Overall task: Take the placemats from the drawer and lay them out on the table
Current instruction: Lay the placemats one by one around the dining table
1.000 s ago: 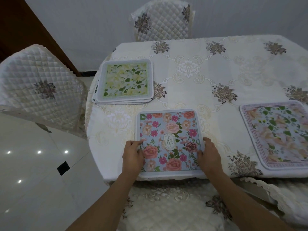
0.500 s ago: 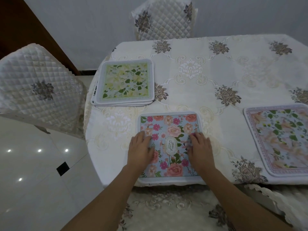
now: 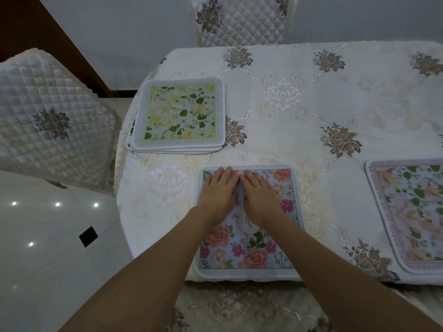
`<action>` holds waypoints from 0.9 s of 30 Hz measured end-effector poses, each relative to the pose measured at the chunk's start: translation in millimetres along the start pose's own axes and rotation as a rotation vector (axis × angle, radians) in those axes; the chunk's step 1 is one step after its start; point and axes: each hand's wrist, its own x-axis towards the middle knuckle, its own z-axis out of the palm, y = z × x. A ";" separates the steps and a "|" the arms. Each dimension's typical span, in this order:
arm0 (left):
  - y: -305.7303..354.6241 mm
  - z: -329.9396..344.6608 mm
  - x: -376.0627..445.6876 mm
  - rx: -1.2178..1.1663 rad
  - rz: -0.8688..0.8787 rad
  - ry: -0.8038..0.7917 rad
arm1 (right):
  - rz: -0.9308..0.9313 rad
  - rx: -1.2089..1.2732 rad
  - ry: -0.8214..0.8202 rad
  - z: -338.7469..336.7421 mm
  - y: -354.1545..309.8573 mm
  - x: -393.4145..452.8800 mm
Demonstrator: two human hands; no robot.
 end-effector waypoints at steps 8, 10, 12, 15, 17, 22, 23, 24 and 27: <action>-25.5 0.0 -6.7 -0.092 -0.116 0.057 | 0.167 -0.046 0.017 -17.2 26.6 -2.1; -27.8 -2.1 -11.9 -0.110 -0.118 0.054 | 0.185 -0.030 0.016 -20.8 33.5 -8.0; -27.9 -3.6 -17.8 -0.132 -0.124 0.048 | 0.212 -0.027 0.031 -21.5 39.0 -16.4; -27.5 -3.4 -29.3 -0.144 -0.123 0.046 | 0.223 -0.055 0.058 -20.7 43.4 -31.5; -27.4 -1.1 -40.6 -0.141 -0.122 0.041 | 0.212 -0.058 0.056 -20.2 44.8 -42.9; -14.2 10.5 -77.5 -0.064 -0.120 0.050 | 0.207 -0.057 0.036 -13.1 47.6 -79.3; -9.9 12.0 -83.7 -0.059 -0.133 0.041 | 0.212 -0.058 0.031 -10.9 47.5 -86.9; -6.0 13.2 -89.7 -0.056 -0.148 0.032 | 0.216 -0.064 0.024 -8.4 47.1 -94.2; 3.3 15.9 -105.9 -0.055 -0.176 0.007 | 0.223 -0.075 0.015 -3.8 43.2 -114.3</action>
